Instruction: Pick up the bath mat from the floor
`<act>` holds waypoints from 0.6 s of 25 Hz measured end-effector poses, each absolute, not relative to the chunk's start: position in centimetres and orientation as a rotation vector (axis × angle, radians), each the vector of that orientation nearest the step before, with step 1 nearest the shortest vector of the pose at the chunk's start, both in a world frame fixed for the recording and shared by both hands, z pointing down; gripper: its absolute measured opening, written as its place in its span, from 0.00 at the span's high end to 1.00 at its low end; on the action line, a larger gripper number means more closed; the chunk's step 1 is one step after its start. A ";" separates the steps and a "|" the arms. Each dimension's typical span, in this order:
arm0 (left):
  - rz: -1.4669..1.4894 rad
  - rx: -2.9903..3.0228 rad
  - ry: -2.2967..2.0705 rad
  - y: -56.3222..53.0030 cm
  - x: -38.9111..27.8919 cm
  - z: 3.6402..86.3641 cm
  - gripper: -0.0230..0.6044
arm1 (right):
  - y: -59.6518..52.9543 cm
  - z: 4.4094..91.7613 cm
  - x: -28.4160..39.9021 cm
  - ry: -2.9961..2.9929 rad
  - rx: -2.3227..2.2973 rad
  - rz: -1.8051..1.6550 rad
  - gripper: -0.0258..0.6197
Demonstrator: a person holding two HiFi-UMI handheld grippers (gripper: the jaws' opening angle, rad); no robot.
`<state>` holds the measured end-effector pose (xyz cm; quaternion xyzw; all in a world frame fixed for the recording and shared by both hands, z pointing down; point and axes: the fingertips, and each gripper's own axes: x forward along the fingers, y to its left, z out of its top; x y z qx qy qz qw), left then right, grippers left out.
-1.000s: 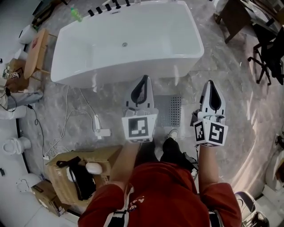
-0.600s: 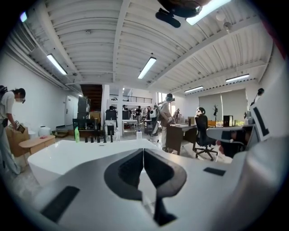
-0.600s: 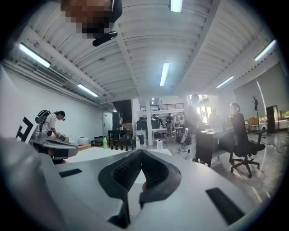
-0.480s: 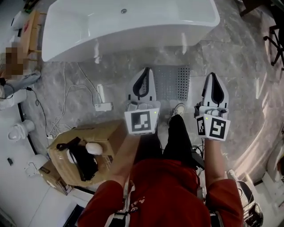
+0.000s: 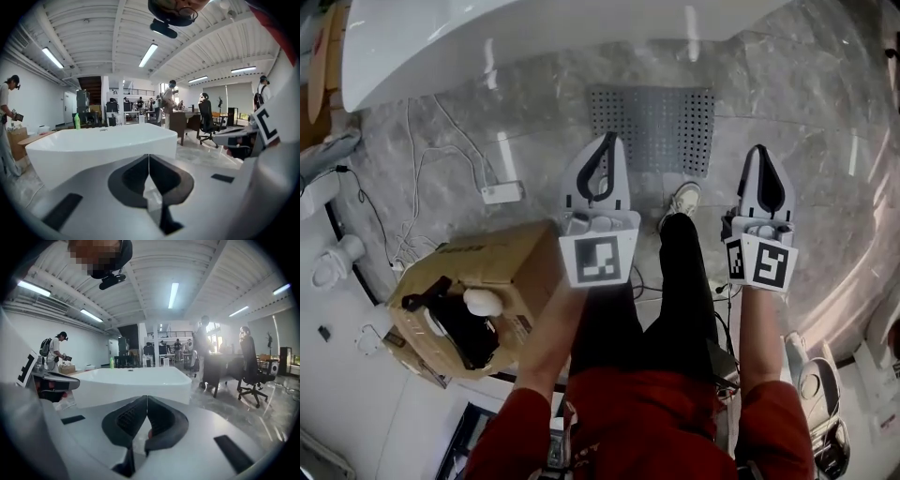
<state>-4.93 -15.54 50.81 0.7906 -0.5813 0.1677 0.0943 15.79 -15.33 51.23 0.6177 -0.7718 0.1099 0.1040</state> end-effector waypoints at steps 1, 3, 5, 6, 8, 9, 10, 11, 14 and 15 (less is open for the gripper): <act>0.507 2.338 -1.723 -15.3 -5.3 52.3 0.94 | -15.0 52.8 15.5 -2.273 1.808 0.335 0.94; 0.522 2.326 -1.717 -14.9 -5.9 55.2 0.94 | -14.5 55.7 15.0 -2.264 1.787 0.345 0.94; 0.527 2.313 -1.719 -14.5 -6.9 57.9 0.94 | -14.0 58.4 14.5 -2.256 1.773 0.352 0.94; 0.532 2.301 -1.722 -14.3 -7.4 59.2 0.94 | -13.8 59.6 14.3 -2.255 1.765 0.352 0.94; 0.540 2.284 -1.727 -14.0 -8.5 61.9 0.94 | -13.6 61.9 14.0 -2.254 1.752 0.350 0.94; 0.546 2.286 -1.727 -13.9 -8.8 63.2 0.94 | -13.5 63.2 14.0 -2.252 1.746 0.351 0.94; 0.555 2.288 -1.728 -13.9 -9.1 64.6 0.94 | -13.6 64.5 13.9 -2.250 1.738 0.349 0.94; 0.562 2.289 -1.728 -13.9 -9.3 66.1 0.94 | -13.6 65.8 13.8 -2.249 1.729 0.345 0.94; 0.545 2.264 -1.741 -13.7 -9.7 70.3 0.94 | -13.8 69.9 13.6 -2.239 1.695 0.337 0.94; 0.550 2.253 -1.743 -13.5 -9.9 71.8 0.94 | -13.7 71.3 13.5 -2.231 1.682 0.336 0.94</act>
